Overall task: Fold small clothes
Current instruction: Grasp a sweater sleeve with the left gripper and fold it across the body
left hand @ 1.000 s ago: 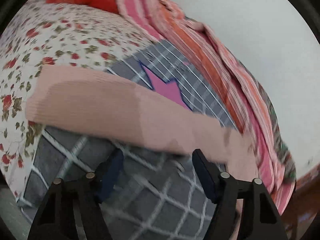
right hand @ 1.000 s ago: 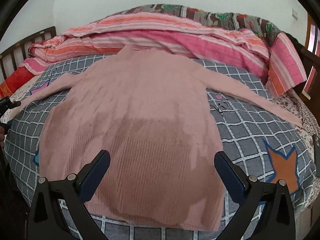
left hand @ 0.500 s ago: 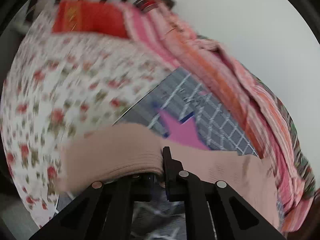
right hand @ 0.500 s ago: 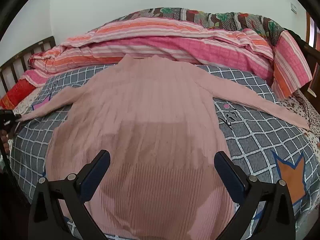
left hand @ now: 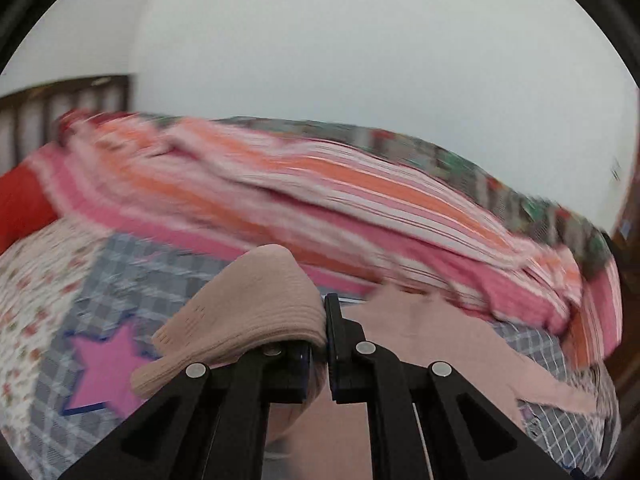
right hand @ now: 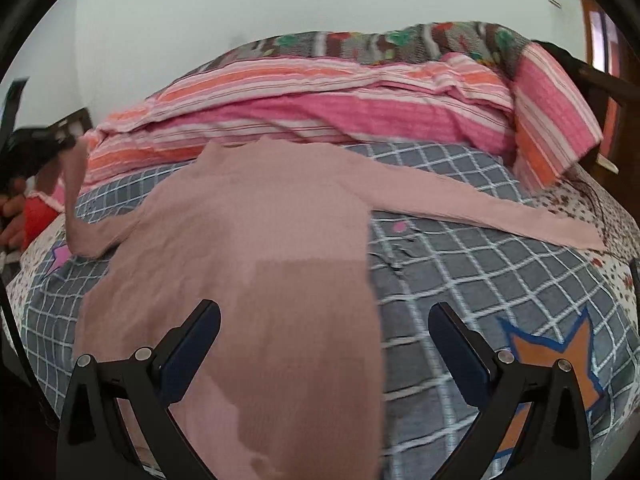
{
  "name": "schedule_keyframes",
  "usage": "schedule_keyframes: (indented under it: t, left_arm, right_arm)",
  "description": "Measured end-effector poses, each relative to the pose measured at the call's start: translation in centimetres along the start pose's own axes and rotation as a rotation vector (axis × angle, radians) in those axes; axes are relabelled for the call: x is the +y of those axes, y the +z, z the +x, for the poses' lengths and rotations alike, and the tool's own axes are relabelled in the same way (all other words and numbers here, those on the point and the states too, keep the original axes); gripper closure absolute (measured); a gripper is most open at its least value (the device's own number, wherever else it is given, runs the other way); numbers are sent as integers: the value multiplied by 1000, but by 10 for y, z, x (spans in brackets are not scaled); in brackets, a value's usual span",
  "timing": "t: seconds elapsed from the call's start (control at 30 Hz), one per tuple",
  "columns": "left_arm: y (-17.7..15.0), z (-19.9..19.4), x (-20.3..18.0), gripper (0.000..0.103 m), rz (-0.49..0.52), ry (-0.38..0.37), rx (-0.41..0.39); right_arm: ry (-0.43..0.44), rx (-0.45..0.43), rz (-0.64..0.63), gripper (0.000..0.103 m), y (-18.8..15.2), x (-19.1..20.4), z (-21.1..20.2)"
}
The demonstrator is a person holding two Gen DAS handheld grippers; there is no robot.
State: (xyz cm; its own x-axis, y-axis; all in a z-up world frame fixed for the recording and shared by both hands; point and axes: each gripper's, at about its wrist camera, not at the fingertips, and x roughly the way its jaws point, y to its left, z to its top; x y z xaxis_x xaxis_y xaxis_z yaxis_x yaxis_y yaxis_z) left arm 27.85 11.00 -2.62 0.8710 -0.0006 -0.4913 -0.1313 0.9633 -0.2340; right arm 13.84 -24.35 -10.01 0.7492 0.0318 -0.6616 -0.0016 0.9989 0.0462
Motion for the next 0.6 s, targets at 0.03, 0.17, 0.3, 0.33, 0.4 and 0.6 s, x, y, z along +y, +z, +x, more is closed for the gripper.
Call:
schedule_keyframes:
  t: [0.03, 0.17, 0.3, 0.33, 0.4, 0.6]
  left_arm:
    - [-2, 11, -25, 96, 28, -26, 12]
    - [-21, 45, -106, 96, 105, -120, 85]
    - [-52, 65, -157, 96, 113, -206, 181]
    - [-61, 72, -164, 96, 91, -235, 219]
    - [-76, 82, -176, 96, 72, -279, 279]
    - [-99, 75, -188, 69, 150, -334, 379]
  right_arm:
    - [-10, 1, 9, 1, -1, -7, 0]
    - [-56, 16, 47, 1, -5, -34, 3]
    - [-96, 43, 79, 1, -11, -55, 8]
    - [-103, 49, 85, 1, -12, -58, 10]
    - [-109, 58, 97, 1, -12, -63, 12]
    - [-89, 43, 84, 1, -3, -57, 17]
